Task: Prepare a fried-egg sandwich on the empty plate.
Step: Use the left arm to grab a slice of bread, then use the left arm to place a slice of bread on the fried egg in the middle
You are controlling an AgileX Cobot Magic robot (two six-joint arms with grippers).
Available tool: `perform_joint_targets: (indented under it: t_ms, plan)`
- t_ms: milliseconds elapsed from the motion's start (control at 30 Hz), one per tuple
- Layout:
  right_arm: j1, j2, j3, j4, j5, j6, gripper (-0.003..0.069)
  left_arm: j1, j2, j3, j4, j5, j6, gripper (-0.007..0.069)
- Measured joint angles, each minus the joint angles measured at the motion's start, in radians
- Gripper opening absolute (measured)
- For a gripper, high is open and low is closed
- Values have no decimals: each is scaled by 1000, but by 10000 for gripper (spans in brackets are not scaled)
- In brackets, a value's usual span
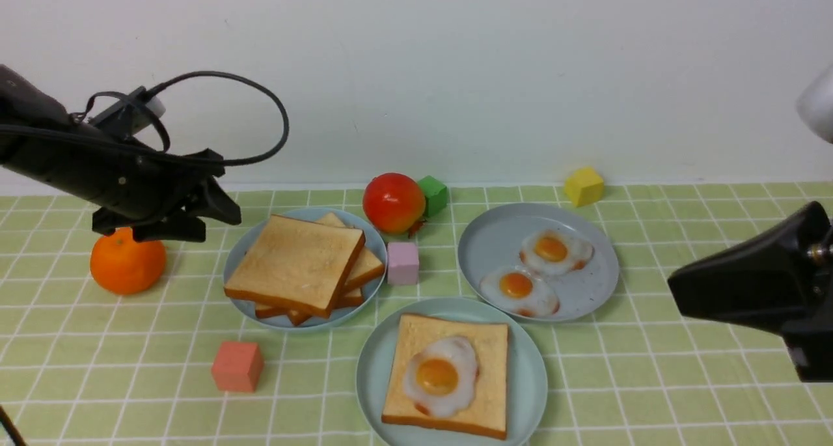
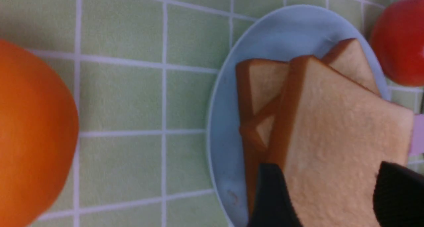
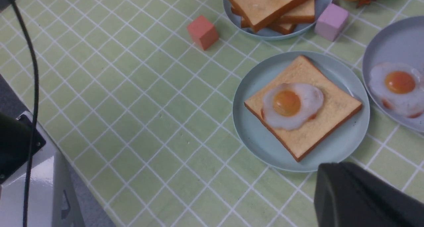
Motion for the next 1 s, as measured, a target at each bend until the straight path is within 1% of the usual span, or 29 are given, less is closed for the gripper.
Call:
perform_joint_targets:
  t_ms: [33, 100, 233, 300, 333, 367, 400, 433, 467, 500, 533, 567, 633, 833, 1000]
  plan:
    - [0, -1, 0, 0, 0, -1, -6, 0, 30, -14, 0, 10, 25, 456]
    - [0, -1, 0, 0, 0, -1, -3, 0, 69, -24, -4, 30, 61, 470]
    - [0, -1, 1, -1, -1, -1, -2, 0, 132, -27, -25, 70, 126, 458]
    - [0, -1, 1, -9, -6, -1, 0, 2, 151, -33, -47, 92, 160, 415]
    - [0, -2, 1, -16, -11, -1, 1, 2, 158, -36, -54, 101, 172, 375]
    - [0, -2, 1, -16, -11, -1, 2, 2, 158, -36, -56, 103, 172, 367]
    - [0, -2, 1, -21, -13, -1, 3, 4, 159, -36, -63, 113, 174, 287]
    - [0, -2, 1, -25, -14, -1, 3, 4, 159, -36, -69, 118, 176, 239]
    - [0, -2, 1, -28, -15, -1, 3, 4, 159, -36, -72, 121, 176, 163]
    - [0, -2, 1, -30, -15, -1, 5, 4, 159, -36, -72, 122, 176, 112]
    - [0, -2, 1, -32, -15, -1, 5, 4, 158, -36, -72, 123, 177, 87]
    - [0, -2, 1, -39, -15, -1, 7, 4, 157, -36, -72, 128, 177, 15]
    - [0, -2, 1, -54, -15, -1, 10, 4, 155, -36, -73, 132, 177, -2]
    - [0, -2, 1, -65, -15, -1, 17, 4, 109, -36, -69, 146, 177, -3]
    - [0, -2, 1, -65, -15, 0, 22, -2, 16, -35, -80, 210, 177, -3]
